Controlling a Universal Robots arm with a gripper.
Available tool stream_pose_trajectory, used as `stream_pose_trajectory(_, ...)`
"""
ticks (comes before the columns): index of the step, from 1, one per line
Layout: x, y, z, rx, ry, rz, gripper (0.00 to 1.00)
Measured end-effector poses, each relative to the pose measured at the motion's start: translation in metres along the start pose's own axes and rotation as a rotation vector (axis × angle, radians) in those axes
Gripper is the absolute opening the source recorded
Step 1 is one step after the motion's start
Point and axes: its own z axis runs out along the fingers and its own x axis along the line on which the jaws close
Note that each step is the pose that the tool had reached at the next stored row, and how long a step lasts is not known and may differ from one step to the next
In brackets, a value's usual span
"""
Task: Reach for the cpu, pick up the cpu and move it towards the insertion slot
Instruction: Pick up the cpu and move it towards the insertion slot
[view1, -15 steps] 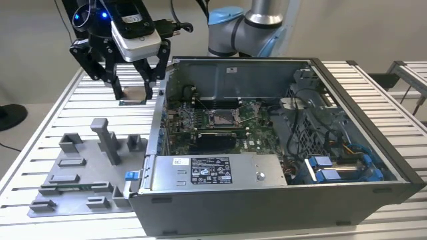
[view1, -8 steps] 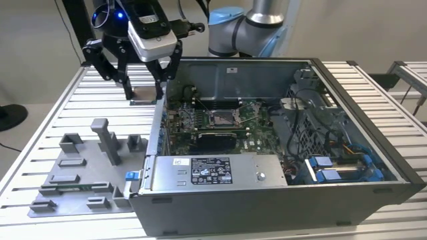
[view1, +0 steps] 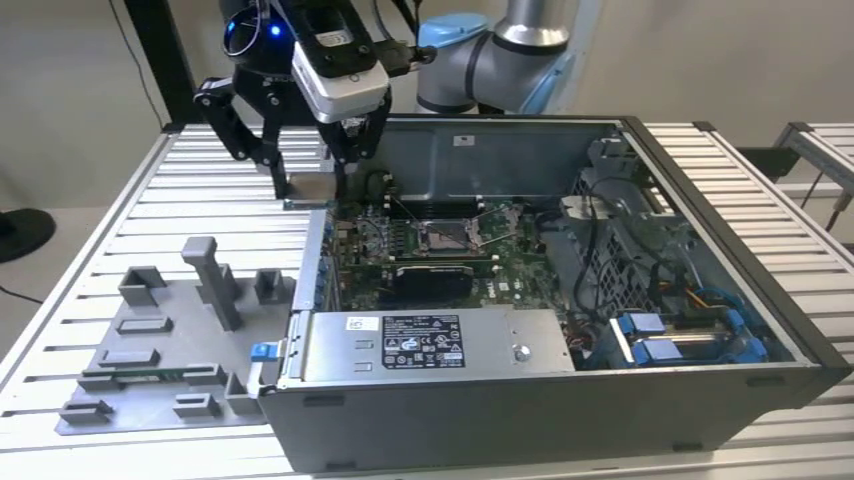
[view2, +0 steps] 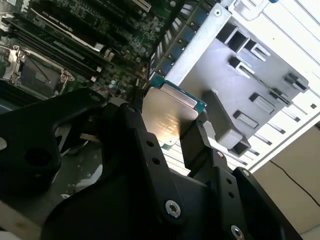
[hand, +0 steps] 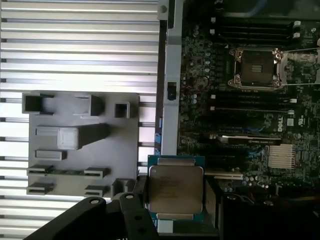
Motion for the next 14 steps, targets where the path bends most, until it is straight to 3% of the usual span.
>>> stream_pose_trajectory(14, -0.0329, -0.0004, -0.0005, 0.0, 0.0, 0.0, 0.0)
